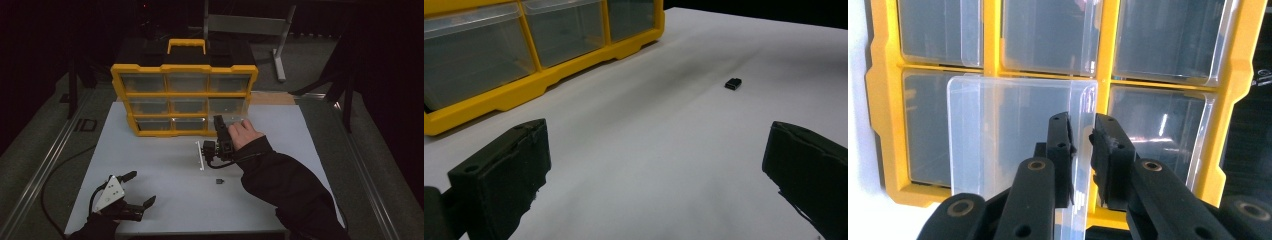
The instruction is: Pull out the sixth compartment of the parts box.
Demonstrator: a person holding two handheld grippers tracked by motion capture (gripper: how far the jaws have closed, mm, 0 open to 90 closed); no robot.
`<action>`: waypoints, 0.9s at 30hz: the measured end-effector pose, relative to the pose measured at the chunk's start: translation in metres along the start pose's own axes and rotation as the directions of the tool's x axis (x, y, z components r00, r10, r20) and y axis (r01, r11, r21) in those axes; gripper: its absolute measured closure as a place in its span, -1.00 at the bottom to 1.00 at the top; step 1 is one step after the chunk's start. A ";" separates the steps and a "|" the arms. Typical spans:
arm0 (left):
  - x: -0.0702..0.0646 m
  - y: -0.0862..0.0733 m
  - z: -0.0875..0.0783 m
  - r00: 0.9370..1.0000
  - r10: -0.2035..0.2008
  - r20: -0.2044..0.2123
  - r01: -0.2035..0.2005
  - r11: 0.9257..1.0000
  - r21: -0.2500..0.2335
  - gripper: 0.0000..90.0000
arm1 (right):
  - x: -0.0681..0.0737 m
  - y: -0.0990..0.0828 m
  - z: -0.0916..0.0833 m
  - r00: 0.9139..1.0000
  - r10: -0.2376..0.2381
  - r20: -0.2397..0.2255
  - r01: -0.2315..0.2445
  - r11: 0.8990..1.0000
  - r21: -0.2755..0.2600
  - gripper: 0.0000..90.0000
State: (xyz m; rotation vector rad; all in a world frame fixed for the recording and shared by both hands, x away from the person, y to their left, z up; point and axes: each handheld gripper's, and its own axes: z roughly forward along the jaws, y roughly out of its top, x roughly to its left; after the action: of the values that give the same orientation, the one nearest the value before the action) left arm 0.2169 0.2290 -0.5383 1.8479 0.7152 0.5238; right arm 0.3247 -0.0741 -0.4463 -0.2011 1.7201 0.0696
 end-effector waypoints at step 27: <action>-0.001 0.000 0.000 1.000 -0.005 0.001 0.005 1.000 0.001 -1.00 | 0.005 -0.003 -0.011 1.000 -0.002 -0.005 0.002 1.000 -0.028 0.73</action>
State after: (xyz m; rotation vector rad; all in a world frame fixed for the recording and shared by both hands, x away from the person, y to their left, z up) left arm 0.2166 0.2283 -0.5384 1.8472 0.7189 0.5192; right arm 0.3135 -0.0789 -0.4495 -0.2242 1.7248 0.0922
